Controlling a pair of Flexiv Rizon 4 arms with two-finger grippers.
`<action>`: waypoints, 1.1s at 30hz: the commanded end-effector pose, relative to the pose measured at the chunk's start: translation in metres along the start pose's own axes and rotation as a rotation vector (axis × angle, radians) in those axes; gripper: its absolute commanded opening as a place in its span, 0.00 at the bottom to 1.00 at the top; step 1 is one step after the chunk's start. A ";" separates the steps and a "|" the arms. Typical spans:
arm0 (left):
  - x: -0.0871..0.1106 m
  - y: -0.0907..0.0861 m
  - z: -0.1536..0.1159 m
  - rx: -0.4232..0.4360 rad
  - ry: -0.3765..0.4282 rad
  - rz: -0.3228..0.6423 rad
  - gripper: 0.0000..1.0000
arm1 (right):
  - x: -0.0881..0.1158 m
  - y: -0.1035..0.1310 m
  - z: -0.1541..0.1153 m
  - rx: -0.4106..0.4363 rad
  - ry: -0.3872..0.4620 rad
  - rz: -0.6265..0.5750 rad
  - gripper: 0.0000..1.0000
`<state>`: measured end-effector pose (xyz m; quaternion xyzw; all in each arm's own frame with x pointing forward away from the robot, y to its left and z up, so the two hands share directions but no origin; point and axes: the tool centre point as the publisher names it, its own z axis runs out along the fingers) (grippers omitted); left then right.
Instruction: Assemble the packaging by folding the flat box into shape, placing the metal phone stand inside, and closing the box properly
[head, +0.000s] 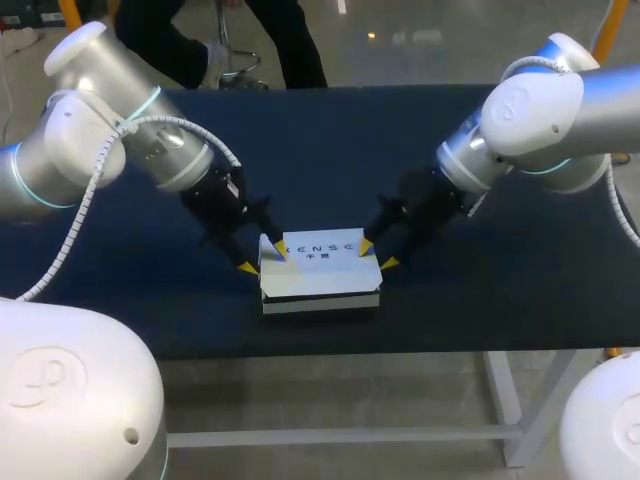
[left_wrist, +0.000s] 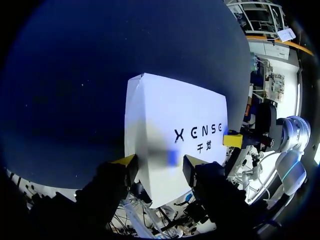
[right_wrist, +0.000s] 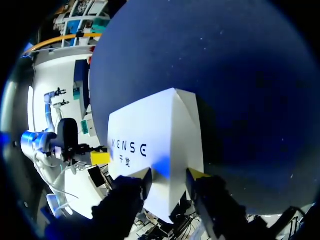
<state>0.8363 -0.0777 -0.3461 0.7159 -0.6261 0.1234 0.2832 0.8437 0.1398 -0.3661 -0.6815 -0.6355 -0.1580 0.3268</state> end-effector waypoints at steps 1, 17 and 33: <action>0.001 0.000 0.000 -0.002 -0.005 0.000 0.64 | 0.001 0.002 0.000 0.009 0.000 0.000 0.51; 0.001 0.000 0.000 -0.002 -0.005 0.000 0.58 | 0.001 0.002 0.000 0.009 0.000 0.000 0.47; 0.004 -0.001 0.000 -0.011 -0.006 0.005 0.58 | 0.001 0.002 0.000 0.009 0.000 0.000 0.47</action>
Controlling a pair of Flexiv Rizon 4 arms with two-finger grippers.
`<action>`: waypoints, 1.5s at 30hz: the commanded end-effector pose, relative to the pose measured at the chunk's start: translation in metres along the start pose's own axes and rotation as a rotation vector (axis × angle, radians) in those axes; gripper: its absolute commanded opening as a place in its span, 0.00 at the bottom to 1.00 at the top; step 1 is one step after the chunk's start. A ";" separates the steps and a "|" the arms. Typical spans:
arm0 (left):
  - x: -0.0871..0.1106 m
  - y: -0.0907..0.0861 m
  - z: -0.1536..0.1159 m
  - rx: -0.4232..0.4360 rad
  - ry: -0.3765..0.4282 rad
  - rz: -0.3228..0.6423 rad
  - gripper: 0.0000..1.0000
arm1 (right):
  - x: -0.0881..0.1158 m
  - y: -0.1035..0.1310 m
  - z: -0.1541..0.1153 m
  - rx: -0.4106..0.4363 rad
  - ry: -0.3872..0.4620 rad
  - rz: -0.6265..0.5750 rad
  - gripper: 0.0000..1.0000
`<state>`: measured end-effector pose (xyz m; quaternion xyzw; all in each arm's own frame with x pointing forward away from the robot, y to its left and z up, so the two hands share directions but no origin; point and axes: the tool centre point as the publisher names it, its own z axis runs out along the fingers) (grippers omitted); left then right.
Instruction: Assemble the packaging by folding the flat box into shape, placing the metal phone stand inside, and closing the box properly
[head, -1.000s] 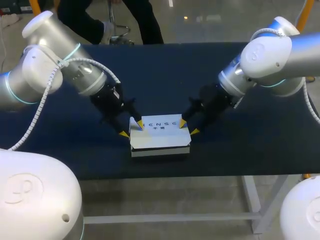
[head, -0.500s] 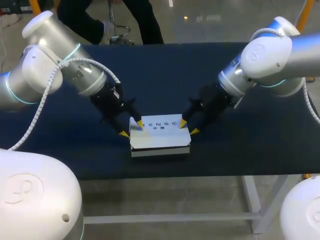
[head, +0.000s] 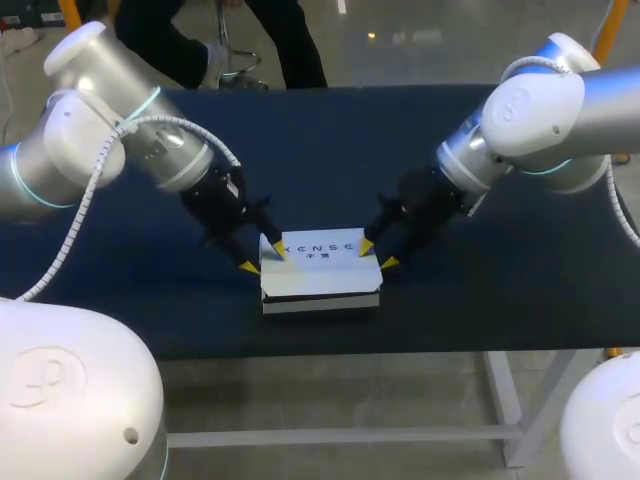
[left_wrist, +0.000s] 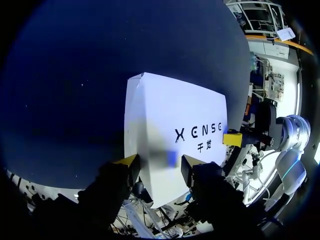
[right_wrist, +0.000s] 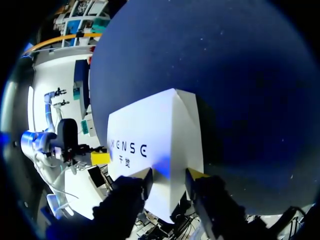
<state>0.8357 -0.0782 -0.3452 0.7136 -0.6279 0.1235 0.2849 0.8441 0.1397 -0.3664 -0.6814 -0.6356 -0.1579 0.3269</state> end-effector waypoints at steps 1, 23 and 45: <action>0.004 -0.002 0.000 -0.008 -0.007 0.000 0.59 | 0.001 0.002 0.000 0.008 0.000 0.000 0.47; 0.011 -0.006 -0.005 -0.073 0.016 -0.007 0.56 | 0.006 0.005 -0.008 0.037 0.008 0.020 0.50; 0.017 -0.013 -0.013 -0.123 -0.002 -0.036 0.56 | 0.014 0.010 -0.014 0.089 -0.004 0.031 0.50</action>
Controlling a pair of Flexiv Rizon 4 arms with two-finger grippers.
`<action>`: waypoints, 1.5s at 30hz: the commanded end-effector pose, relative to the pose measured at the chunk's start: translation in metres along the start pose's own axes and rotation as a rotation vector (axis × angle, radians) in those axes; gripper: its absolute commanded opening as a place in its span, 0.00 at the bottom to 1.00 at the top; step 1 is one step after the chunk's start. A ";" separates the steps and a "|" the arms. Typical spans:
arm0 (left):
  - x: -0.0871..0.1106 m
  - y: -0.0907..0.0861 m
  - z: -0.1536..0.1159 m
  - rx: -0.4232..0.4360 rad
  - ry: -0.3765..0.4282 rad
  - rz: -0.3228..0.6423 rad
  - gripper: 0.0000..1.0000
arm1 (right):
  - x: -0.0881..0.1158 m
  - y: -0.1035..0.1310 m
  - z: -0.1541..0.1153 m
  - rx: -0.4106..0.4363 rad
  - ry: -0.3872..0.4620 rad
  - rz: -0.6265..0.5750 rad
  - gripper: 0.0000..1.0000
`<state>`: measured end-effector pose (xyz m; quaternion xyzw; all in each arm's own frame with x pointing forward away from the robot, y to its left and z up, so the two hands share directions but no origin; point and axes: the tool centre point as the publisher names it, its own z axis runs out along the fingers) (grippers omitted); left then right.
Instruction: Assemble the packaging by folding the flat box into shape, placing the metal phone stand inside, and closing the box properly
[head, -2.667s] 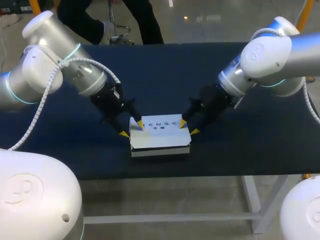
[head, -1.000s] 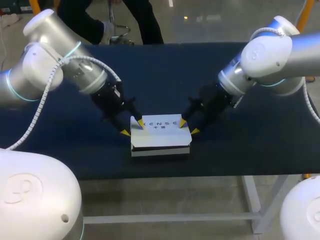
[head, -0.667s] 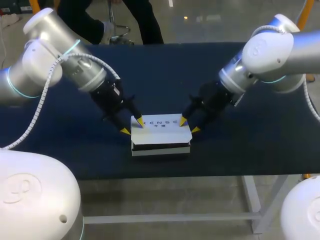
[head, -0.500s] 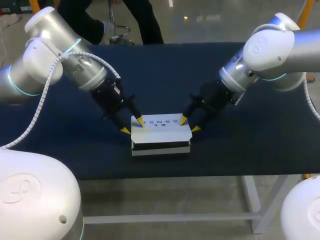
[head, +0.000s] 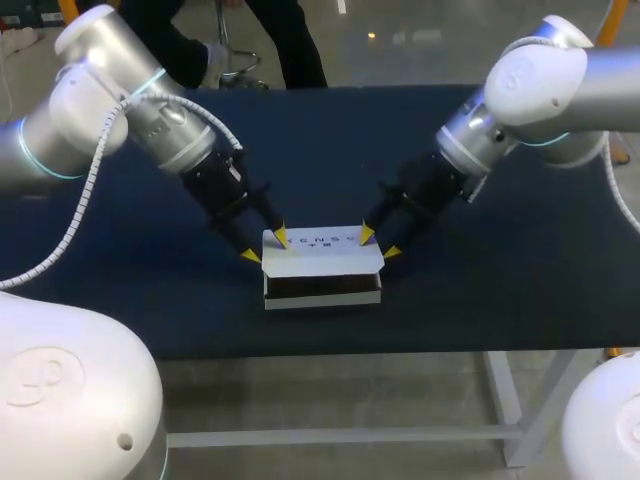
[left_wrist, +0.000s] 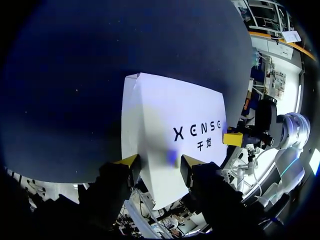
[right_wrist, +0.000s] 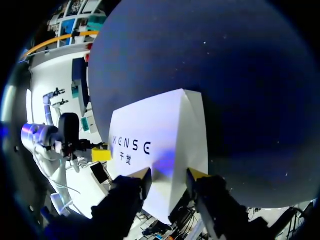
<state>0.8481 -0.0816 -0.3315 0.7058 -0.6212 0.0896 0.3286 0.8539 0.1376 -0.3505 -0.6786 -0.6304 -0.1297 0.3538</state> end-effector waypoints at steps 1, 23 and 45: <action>0.005 -0.005 -0.002 -0.016 -0.014 -0.007 0.56 | 0.004 0.004 0.000 0.018 -0.005 0.001 0.50; 0.007 -0.008 -0.008 -0.052 -0.019 -0.035 0.51 | 0.008 0.007 -0.001 0.043 -0.015 0.005 0.49; 0.010 -0.009 -0.011 -0.068 -0.029 -0.046 0.50 | 0.012 0.007 -0.006 0.045 -0.026 0.002 0.49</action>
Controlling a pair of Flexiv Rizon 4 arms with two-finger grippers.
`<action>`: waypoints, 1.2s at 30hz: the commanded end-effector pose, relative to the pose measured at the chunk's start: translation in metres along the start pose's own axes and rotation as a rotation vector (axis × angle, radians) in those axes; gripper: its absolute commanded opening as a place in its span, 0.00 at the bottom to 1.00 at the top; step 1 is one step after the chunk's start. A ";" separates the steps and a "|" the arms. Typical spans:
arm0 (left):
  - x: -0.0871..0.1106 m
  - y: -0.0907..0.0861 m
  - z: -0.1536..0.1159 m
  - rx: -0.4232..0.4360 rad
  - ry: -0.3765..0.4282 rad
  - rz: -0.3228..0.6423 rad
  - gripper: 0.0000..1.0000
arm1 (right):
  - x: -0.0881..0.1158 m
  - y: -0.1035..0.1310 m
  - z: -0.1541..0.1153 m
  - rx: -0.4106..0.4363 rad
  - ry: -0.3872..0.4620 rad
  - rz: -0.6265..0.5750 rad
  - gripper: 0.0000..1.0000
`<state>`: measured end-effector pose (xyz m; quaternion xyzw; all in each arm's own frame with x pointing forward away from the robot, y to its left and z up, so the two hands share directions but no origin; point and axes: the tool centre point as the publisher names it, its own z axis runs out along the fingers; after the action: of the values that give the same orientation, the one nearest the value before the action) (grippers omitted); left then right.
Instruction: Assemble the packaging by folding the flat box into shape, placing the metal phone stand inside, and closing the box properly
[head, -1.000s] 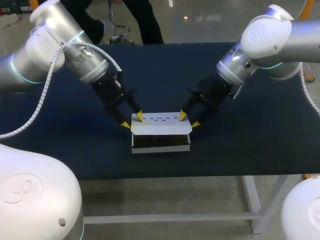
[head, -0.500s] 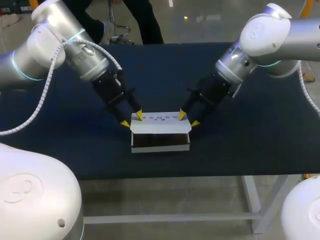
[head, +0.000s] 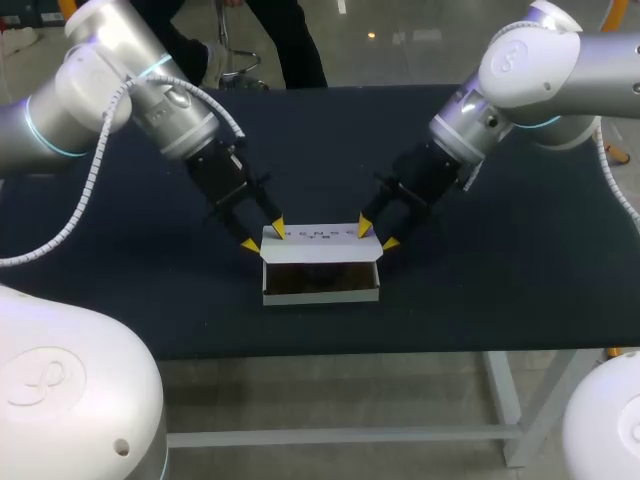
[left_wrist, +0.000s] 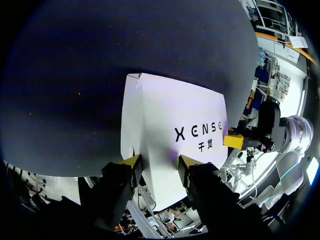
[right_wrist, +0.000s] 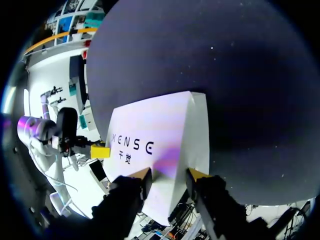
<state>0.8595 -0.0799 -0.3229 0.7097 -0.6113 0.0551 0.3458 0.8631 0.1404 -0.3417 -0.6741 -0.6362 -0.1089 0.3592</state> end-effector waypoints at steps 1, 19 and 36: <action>0.004 -0.001 0.000 -0.005 -0.008 -0.002 0.50 | 0.003 0.001 0.000 0.007 -0.002 -0.001 0.49; 0.006 -0.003 0.003 -0.007 -0.040 0.009 0.52 | 0.006 0.002 -0.004 0.001 0.007 -0.006 0.49; 0.007 -0.004 0.002 0.000 -0.060 0.013 0.53 | 0.008 0.004 -0.009 0.002 0.023 -0.001 0.49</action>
<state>0.8620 -0.0823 -0.3234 0.7072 -0.6245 0.0409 0.3289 0.8684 0.1398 -0.3335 -0.6745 -0.6318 -0.1181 0.3631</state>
